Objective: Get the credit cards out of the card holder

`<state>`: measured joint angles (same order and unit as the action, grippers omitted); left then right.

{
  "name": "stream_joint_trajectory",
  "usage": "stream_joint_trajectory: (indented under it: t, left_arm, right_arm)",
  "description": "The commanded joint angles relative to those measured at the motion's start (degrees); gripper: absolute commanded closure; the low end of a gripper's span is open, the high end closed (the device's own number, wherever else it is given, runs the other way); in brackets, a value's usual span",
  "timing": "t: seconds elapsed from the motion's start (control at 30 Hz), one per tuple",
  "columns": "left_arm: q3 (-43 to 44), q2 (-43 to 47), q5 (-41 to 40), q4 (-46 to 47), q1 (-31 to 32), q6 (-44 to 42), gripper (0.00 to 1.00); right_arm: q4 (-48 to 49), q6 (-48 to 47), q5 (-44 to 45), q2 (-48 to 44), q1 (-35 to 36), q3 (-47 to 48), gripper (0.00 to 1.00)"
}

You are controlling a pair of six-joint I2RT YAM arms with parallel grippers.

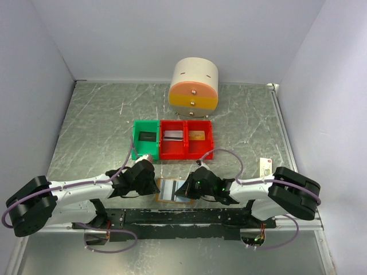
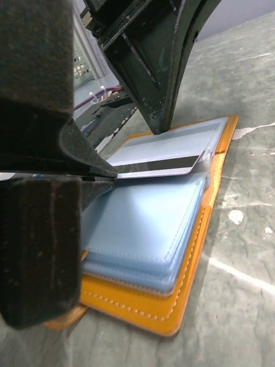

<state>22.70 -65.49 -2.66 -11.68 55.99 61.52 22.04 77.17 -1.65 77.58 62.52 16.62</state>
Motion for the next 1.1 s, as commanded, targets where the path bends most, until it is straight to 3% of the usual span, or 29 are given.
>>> stream_joint_trajectory:
  t: [0.0,0.3,0.63,0.73,0.83,0.93,1.07]
  left_arm:
    - [-1.48,-1.86,-2.09,-3.22,0.26,-0.70,0.93]
    - [-0.76,-1.30,-1.40,-2.98,0.29,-0.97,0.93]
    - [5.22,6.28,-5.91,-12.64,0.28,-1.78,0.62]
    - [6.30,8.12,-3.93,-10.34,0.30,-4.22,0.59]
    - [5.38,8.43,1.80,-1.83,0.26,-5.83,0.53]
    - [3.89,5.44,6.55,5.22,0.33,-5.41,0.54]
    - [3.99,-0.78,7.22,4.67,0.32,-4.91,0.59]
  right_arm:
    - [-1.83,0.82,1.92,-2.85,-0.66,-2.20,1.00]
    - [-1.92,-0.22,0.93,-2.33,-1.41,-1.49,1.00]
    - [-2.57,0.17,1.52,-1.50,-1.47,-1.39,1.00]
    - [-2.81,-0.08,1.39,-1.85,-1.48,-1.57,1.00]
    - [-2.97,-0.17,1.30,-2.12,-1.48,-1.80,1.00]
    - [-2.65,0.00,1.30,-2.25,-1.47,-2.18,1.00]
    - [-2.53,0.18,1.13,-2.43,-1.47,-2.30,1.00]
